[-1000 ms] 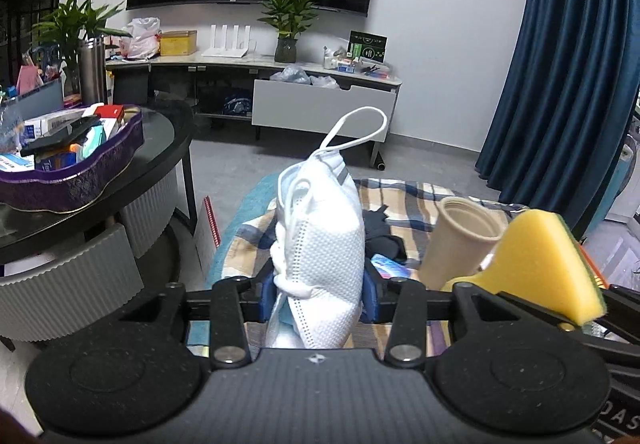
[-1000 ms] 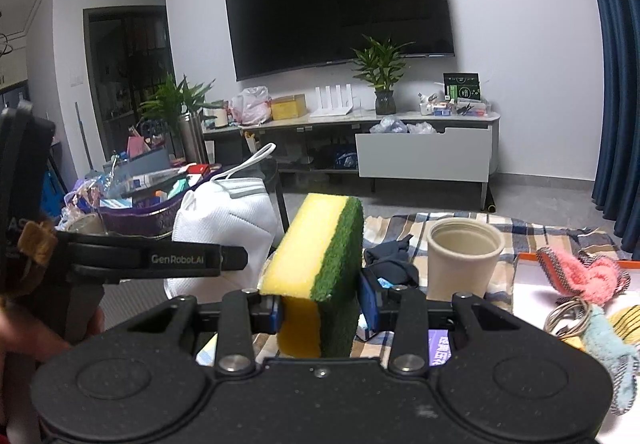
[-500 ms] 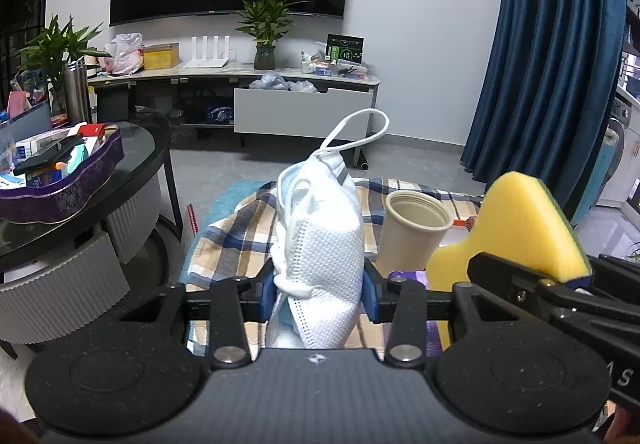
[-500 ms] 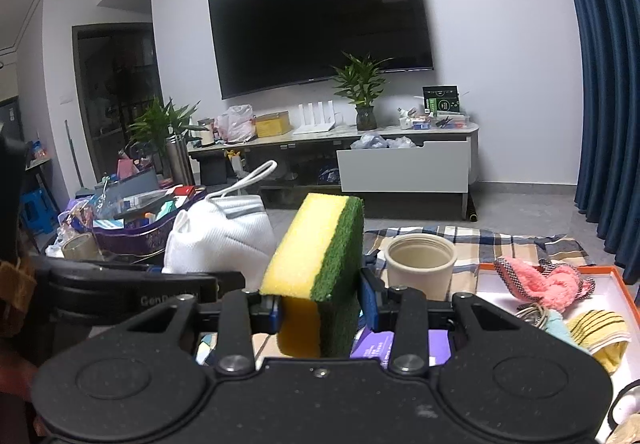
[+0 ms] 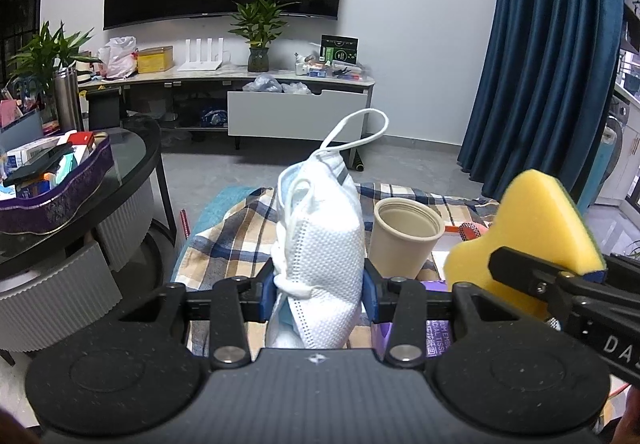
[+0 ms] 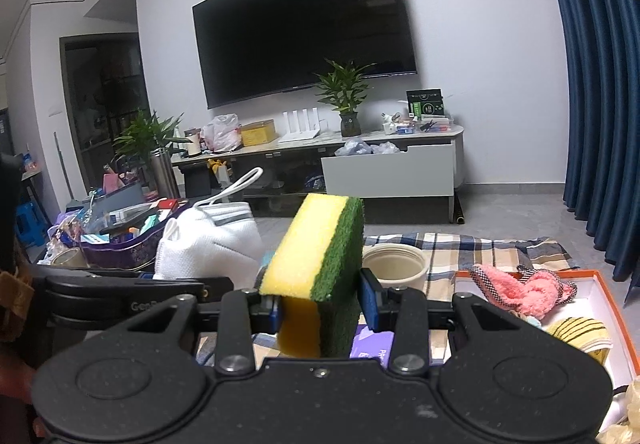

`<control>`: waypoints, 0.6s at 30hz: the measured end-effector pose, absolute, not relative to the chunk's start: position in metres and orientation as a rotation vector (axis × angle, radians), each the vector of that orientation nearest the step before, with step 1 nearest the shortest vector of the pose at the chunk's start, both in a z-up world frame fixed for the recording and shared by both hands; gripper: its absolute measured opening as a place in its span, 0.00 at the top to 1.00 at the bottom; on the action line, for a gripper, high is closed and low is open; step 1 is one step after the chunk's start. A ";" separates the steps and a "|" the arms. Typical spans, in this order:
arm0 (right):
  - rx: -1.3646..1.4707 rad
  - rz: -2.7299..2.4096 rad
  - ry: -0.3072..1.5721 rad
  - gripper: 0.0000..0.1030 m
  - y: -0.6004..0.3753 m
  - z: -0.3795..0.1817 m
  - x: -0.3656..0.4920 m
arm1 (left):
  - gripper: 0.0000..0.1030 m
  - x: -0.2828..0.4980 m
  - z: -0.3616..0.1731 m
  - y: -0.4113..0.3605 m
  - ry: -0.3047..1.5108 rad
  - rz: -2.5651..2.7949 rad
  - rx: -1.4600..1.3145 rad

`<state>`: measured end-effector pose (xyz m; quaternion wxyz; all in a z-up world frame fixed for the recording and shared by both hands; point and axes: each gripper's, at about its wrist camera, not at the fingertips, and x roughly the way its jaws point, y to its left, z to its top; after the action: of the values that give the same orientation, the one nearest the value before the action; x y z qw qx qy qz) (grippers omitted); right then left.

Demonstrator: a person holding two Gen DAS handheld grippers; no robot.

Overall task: Organize soft objects
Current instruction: 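Carry face mask in left tool toward the box while right tool carries sponge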

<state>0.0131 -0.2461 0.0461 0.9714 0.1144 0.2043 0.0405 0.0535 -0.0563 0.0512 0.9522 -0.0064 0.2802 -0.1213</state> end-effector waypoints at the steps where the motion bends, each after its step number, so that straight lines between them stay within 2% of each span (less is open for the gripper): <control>1: 0.234 0.079 0.412 0.56 -0.248 0.046 0.013 | 0.59 0.054 0.051 -0.057 0.571 -0.247 -0.016; 18: 0.252 0.046 0.399 0.56 -0.265 0.048 0.010 | 0.59 0.050 0.054 -0.081 0.564 -0.287 0.006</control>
<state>0.0096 -0.2647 0.0484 0.9720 0.1249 0.1977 0.0230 0.0496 -0.0810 0.0542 0.9504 0.0028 0.2773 -0.1409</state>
